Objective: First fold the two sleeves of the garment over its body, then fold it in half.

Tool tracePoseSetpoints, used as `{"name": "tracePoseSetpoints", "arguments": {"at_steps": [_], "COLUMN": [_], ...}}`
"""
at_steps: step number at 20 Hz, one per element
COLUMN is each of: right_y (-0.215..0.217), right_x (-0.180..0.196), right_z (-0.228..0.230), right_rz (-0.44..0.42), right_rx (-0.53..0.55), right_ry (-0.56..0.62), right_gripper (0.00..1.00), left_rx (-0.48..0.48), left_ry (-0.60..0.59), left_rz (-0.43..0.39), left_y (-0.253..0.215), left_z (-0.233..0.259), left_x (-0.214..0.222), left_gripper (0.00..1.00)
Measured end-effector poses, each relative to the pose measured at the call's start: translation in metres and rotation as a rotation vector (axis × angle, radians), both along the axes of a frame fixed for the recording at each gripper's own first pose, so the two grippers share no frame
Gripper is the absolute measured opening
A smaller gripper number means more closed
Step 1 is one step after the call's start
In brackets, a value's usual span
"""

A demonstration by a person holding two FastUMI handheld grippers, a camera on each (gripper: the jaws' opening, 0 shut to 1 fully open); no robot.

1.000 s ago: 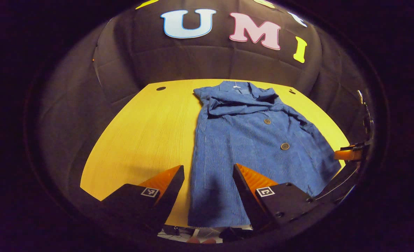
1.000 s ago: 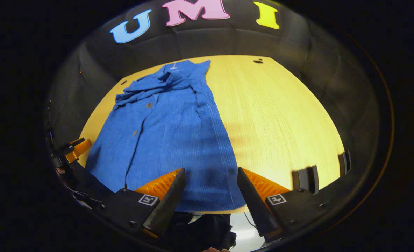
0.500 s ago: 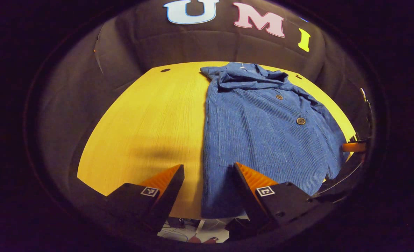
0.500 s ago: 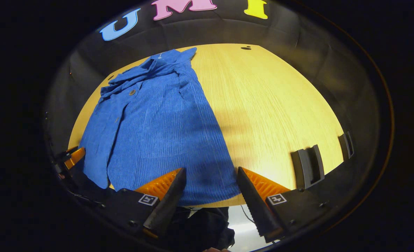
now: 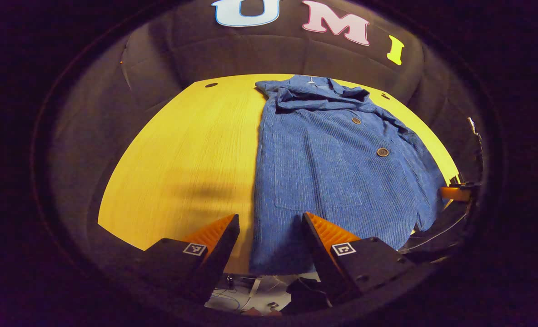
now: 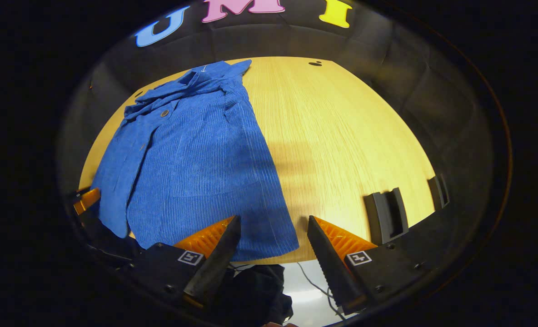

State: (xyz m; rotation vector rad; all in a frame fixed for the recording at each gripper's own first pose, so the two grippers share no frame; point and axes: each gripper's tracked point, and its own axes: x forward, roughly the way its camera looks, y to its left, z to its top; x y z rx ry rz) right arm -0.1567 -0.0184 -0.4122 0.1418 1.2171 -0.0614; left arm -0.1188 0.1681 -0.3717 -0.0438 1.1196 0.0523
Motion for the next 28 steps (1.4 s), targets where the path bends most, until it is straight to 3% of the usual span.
{"name": "tracePoseSetpoints", "arguments": {"at_steps": [1, 2, 3, 5, 6, 7, 8, 11, 12, 14, 16, 18, 19, 20, 21, 23, 26, 28], "right_y": [-0.002, -0.002, 0.0, 0.006, 0.008, 0.01, 0.012, 0.026, 0.029, 0.038, 0.041, 0.042, 0.043, 0.043, 0.043, 0.044, 0.049, 0.057], "right_x": [0.002, 0.002, 0.001, 0.001, 0.001, 0.0, 0.001, 0.002, 0.002, 0.0, 0.007, -0.003, 0.005, 0.008, 0.006, 0.006, 0.012, 0.02], "right_z": [0.0, -0.001, -0.001, 0.0, 0.0, 0.0, 0.0, 0.001, 0.002, 0.003, 0.002, 0.002, 0.003, 0.003, 0.0, 0.002, 0.008, 0.022], "right_rz": [-0.004, 0.006, 0.02, 0.04, 0.048, 0.056, 0.059, 0.072, 0.078, 0.049, 0.007, 0.028, 0.021, 0.029, 0.031, 0.033, 0.045, 0.052], "right_rx": [-0.001, -0.006, -0.009, -0.004, -0.002, -0.001, 0.002, 0.007, 0.004, 0.037, 0.04, 0.048, 0.051, 0.054, 0.061, 0.073, 0.091, 0.12], "right_ry": [-0.004, 0.001, 0.002, 0.015, 0.022, 0.031, 0.035, 0.032, 0.041, 0.059, 0.069, 0.083, 0.085, 0.088, 0.099, 0.117, 0.116, 0.094], "right_gripper": [0.98, 0.89, 0.98, 0.96, 0.82, 0.8, 0.93, 0.52, 0.52, 0.52, 0.24, 0.24, 0.09, 0.0, 0.02, 0.04, 0.04, 0.04], "left_rx": [-0.004, -0.006, 0.006, 0.012, 0.012, 0.01, 0.008, 0.002, 0.0, -0.008, -0.019, -0.055, -0.115, -0.172, -0.215, -0.252, -0.217, -0.222], "left_ry": [0.003, 0.005, 0.004, -0.001, 0.008, 0.022, 0.029, 0.024, 0.02, 0.023, 0.032, 0.073, 0.1, 0.123, 0.13, 0.153, 0.148, 0.14], "left_rz": [-0.007, -0.013, -0.023, -0.027, -0.02, -0.014, -0.012, -0.028, -0.046, -0.069, -0.062, -0.008, 0.01, 0.029, 0.048, 0.033, -0.051, -0.058], "left_y": [-0.001, -0.002, -0.003, -0.007, -0.008, -0.008, -0.008, -0.014, -0.019, -0.027, -0.034, -0.036, -0.042, -0.048, -0.051, -0.054, -0.053, -0.055], "left_z": [0.002, 0.002, 0.001, -0.002, -0.001, -0.002, 0.0, 0.001, -0.001, 0.0, 0.001, 0.001, 0.004, 0.007, 0.006, 0.009, 0.016, 0.029], "left_x": [-0.002, -0.003, -0.002, 0.001, 0.002, 0.002, 0.002, 0.004, 0.004, 0.006, 0.009, 0.01, 0.012, 0.013, 0.017, 0.018, 0.019, 0.021], "left_gripper": [0.83, 0.83, 0.83, 0.83, 0.83, 0.83, 0.83, 0.82, 0.8, 0.63, 0.38, 0.13, 0.09, 0.09, 0.01, 0.0, 0.0, 0.0]}}
